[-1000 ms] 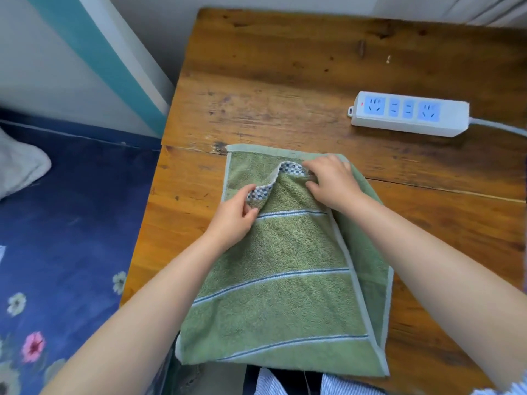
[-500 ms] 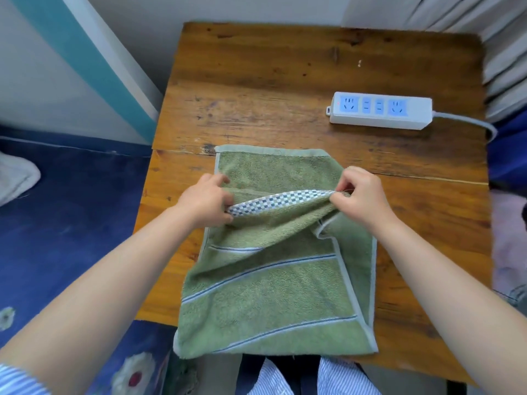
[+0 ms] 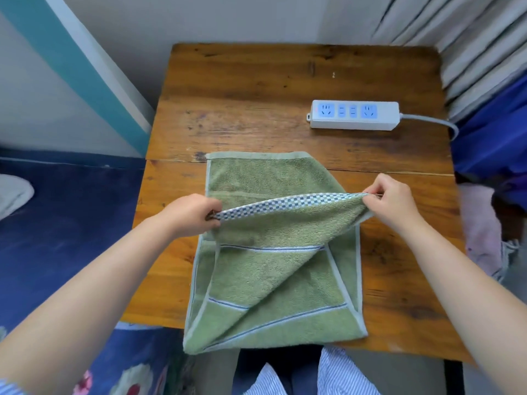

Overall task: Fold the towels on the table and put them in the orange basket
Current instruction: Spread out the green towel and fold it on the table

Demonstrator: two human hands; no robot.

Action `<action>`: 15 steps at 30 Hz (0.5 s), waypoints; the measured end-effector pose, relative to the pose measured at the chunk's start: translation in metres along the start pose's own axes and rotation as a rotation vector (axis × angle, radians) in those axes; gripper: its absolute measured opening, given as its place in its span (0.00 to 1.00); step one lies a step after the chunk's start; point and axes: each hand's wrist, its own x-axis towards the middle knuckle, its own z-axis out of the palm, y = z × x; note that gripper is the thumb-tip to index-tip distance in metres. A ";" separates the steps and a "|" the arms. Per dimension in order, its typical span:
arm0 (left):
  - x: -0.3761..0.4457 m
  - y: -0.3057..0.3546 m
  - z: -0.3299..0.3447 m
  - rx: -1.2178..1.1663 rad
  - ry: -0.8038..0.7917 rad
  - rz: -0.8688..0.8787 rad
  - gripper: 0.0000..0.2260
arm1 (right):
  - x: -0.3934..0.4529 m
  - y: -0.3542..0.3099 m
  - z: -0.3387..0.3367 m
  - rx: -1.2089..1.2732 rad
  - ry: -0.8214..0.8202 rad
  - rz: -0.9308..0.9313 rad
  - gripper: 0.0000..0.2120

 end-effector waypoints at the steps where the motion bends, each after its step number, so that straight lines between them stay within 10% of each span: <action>1: 0.002 -0.002 0.002 -0.020 0.022 -0.023 0.07 | 0.001 0.002 0.000 -0.024 -0.011 0.020 0.06; 7: 0.027 0.005 -0.002 -0.391 0.562 -0.214 0.07 | 0.016 -0.011 0.005 -0.124 -0.303 0.097 0.19; 10: 0.033 0.007 -0.013 -0.521 0.813 -0.230 0.06 | 0.029 -0.022 0.003 -0.037 -0.362 0.101 0.07; 15: 0.057 0.003 -0.026 -0.416 0.771 -0.299 0.08 | 0.058 -0.040 0.011 -0.208 -0.283 0.047 0.09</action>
